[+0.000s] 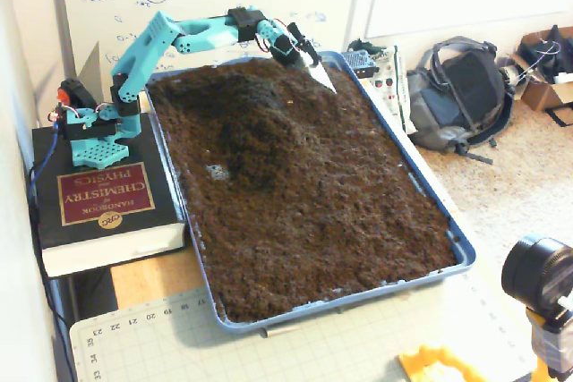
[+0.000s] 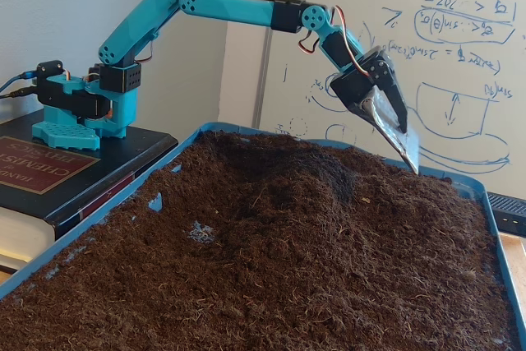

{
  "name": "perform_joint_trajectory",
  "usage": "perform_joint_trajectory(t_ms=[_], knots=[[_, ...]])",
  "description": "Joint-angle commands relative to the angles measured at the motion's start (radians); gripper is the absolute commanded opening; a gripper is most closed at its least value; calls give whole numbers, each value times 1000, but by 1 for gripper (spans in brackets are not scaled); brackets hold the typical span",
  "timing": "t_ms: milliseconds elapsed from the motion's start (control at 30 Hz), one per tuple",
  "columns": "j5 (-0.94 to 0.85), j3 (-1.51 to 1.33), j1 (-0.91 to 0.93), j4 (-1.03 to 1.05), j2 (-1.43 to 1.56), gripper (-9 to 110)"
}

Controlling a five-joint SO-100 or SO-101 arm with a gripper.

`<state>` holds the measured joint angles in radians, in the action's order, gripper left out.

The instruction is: Build a berm.

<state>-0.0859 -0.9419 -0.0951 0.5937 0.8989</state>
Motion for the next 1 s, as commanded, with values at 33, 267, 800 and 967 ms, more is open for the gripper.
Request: perform_joint_trajectory(t_ms=[33, 267, 800, 967], knots=[[-147, 101, 51, -17, 25, 0], [-224, 107, 149, -18, -3, 0], [-153, 109, 227, -34, -198, 0], [-112, 109, 222, -34, -213, 0]])
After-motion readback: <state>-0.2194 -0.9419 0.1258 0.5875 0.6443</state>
